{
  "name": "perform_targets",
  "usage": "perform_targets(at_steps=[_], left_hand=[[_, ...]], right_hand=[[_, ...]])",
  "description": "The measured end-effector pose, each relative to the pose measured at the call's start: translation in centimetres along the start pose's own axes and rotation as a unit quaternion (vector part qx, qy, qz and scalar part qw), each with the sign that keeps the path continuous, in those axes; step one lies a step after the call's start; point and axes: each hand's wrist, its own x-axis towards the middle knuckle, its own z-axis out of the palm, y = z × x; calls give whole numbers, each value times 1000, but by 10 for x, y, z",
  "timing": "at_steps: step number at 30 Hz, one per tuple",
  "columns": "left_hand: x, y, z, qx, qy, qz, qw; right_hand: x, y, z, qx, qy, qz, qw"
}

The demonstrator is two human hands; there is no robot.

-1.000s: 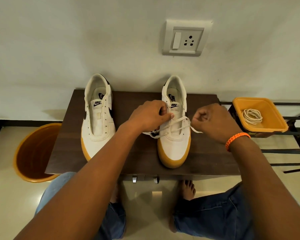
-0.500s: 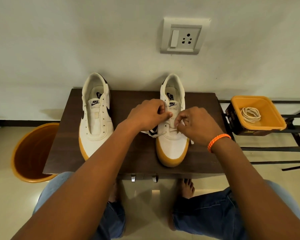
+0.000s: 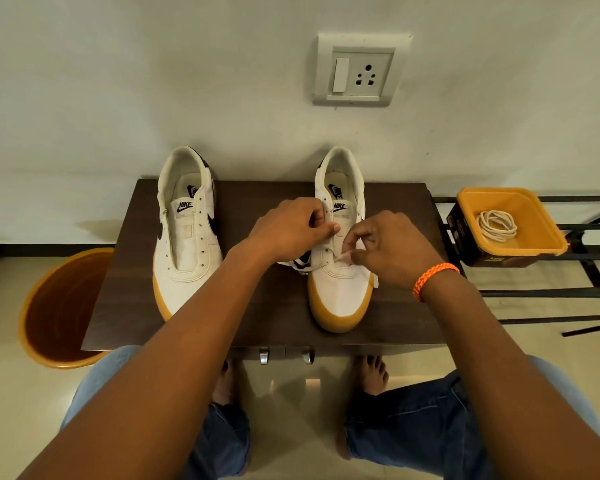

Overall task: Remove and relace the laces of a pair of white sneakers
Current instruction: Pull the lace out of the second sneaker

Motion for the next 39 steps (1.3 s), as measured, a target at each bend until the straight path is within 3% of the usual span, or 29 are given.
perform_targets(at_steps=[6,13,19,28,34,39], left_hand=[[-2,2,-2,6,-5,-3,1000],[0,2,0,4,-1,2,1000],[1,-1,1,-3,-1,5,1000],[1,-1,0,-1,-3,7,1000],[-1,4,-2,0,-9,2,1000],[-2,3,-3,-10,-10,4,1000]], right_hand=[[-12,27,-33,40,49,42,997],[-16,14,-29,119,-1,-23,993],[-1,-7,5,17,-14,-33,999],[-2,-2,4,-20,-19,-13,1000],[-13,23,-30,12,44,33,998],[-13,8,-23,100,-4,-26,995]])
